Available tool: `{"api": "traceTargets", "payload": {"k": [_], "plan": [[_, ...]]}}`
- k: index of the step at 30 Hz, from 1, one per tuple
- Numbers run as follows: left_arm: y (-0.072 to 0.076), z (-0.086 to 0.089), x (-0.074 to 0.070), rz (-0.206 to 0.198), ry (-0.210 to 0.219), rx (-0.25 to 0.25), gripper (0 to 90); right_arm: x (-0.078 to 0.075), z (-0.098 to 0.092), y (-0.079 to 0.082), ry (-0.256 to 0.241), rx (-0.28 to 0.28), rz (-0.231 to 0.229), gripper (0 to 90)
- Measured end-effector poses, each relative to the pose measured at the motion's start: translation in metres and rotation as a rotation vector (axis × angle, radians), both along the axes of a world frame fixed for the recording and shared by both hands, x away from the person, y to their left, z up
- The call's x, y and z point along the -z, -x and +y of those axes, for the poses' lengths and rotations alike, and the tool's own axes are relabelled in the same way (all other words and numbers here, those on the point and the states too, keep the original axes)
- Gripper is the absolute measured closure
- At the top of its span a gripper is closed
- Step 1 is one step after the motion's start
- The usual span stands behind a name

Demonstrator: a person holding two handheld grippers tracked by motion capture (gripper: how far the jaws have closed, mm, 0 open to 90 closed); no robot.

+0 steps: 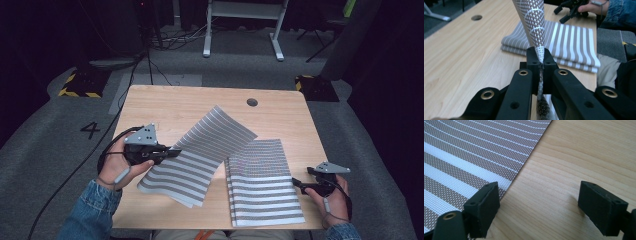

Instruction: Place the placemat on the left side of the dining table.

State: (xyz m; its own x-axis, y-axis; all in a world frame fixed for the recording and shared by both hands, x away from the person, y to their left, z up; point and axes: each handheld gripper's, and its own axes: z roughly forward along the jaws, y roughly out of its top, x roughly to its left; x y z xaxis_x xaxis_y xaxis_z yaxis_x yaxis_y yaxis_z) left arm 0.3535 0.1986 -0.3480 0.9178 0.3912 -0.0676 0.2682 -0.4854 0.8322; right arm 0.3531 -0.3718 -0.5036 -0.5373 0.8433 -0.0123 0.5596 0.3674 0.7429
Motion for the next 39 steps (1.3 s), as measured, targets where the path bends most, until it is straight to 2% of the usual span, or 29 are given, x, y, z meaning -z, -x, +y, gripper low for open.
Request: {"api": "traceTargets", "payload": {"k": [4, 5, 7, 8, 11, 14, 16, 19, 20, 21, 22, 23, 24, 25, 27, 29, 33, 35, 39], "plan": [[-0.015, 0.006, 0.017, 0.055, -0.044, -0.007, 88.4, 0.0, 0.0, 0.0, 0.001, 0.003, 0.0, 17.6], [-0.019, 0.008, 0.021, 0.057, -0.052, -0.011, 88.4, 0.0, 0.0, 0.0, 0.001, 0.004, 0.0, 17.6], [-0.025, 0.013, 0.029, 0.078, -0.06, -0.016, 88.3, 0.0, 0.0, 0.0, 0.001, 0.004, 0.0, 17.7], [-0.028, 0.015, 0.031, 0.072, -0.061, -0.022, 88.3, 0.0, 0.0, 0.0, 0.001, 0.004, 0.0, 17.7], [-0.032, 0.021, 0.038, 0.09, -0.062, -0.039, 88.3, 0.0, 0.0, 0.0, 0.001, 0.004, 0.0, 17.7], [-0.037, 0.026, 0.042, 0.071, -0.103, -0.057, 88.2, 0.0, 0.0, 0.0, 0.0, 0.003, 0.001, 17.7], [-0.042, 0.029, 0.045, 0.072, -0.11, -0.067, 88.1, 0.0, 0.0, 0.0, 0.001, 0.004, 0.0, 17.7], [-0.051, 0.033, 0.051, 0.043, -0.132, -0.122, 86.9, 0.0, 0.0, 0.001, 0.001, 0.005, 0.0, 17.8], [-0.055, 0.035, 0.053, 0.018, -0.132, -0.152, 83.3, 0.0, 0.0, 0.001, 0.001, 0.005, -0.001, 17.8], [-0.06, 0.038, 0.056, -0.028, -0.114, -0.191, 57.8, 0.0, 0.0, 0.001, 0.001, 0.006, -0.001, 17.8], [-0.065, 0.041, 0.057, -0.089, -0.105, -0.229, 57.8, 0.0, 0.0, 0.001, 0.001, 0.006, -0.001, 17.8], [-0.068, 0.044, 0.058, -0.13, -0.11, -0.266, 46.5, 0.0, 0.0, 0.001, 0.002, 0.005, -0.001, 17.8], [-0.07, 0.047, 0.058, -0.144, -0.116, -0.302, 38.9, 0.0, 0.0, 0.001, 0.001, 0.006, 0.0, 17.8], [-0.07, 0.049, 0.057, -0.148, -0.112, -0.325, 38.9, 0.0, 0.0, 0.001, 0.001, 0.006, 0.0, 17.8], [-0.066, 0.049, 0.056, -0.134, -0.107, -0.337, 36.4, 0.0, 0.0, 0.001, 0.001, 0.005, -0.001, 17.8], [-0.06, 0.045, 0.053, -0.128, -0.112, -0.31, 36.5, 0.0, 0.0, 0.001, 0.001, 0.006, 0.0, 17.8], [-0.038, 0.03, 0.051, -0.105, -0.033, -0.259, 36.0, 0.0, 0.0, 0.001, 0.0, 0.005, -0.001, 17.8], [-0.027, 0.022, 0.05, -0.11, -0.026, -0.241, 35.8, 0.0, 0.0, 0.001, 0.0, 0.005, 0.0, 17.8], [-0.003, 0.006, 0.05, -0.095, -0.02, -0.209, 35.4, 0.0, 0.0, 0.001, 0.0, 0.006, 0.0, 17.8]]}}
